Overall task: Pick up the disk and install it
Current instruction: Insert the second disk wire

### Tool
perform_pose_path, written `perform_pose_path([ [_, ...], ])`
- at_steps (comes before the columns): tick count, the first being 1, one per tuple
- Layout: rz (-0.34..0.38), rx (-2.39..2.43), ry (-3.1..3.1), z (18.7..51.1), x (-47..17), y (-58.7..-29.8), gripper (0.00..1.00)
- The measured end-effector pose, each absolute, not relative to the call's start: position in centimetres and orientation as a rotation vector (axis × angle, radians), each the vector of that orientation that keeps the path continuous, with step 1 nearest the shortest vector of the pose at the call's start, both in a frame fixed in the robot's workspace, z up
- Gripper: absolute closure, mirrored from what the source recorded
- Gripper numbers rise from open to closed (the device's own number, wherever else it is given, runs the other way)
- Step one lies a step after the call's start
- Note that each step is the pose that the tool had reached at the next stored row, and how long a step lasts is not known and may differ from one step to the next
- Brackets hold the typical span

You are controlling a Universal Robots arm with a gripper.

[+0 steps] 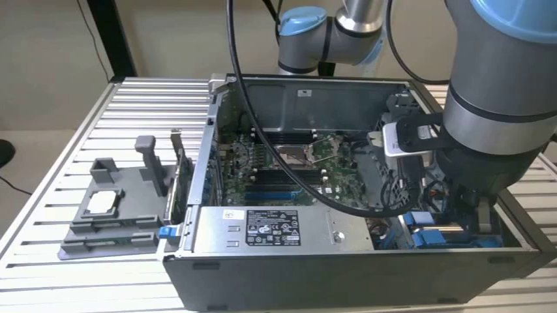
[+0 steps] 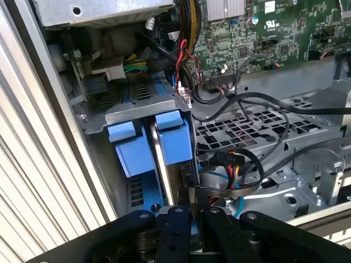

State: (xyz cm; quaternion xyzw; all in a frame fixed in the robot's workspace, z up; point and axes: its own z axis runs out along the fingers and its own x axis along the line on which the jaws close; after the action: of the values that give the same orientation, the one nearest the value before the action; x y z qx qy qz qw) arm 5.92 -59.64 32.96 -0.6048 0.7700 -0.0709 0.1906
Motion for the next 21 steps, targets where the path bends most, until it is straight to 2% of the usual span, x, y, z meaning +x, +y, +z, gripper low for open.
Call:
perform_pose_path([
  [21,-0.227,-1.775,2.116,31.8,5.9,-59.4,1.0],
])
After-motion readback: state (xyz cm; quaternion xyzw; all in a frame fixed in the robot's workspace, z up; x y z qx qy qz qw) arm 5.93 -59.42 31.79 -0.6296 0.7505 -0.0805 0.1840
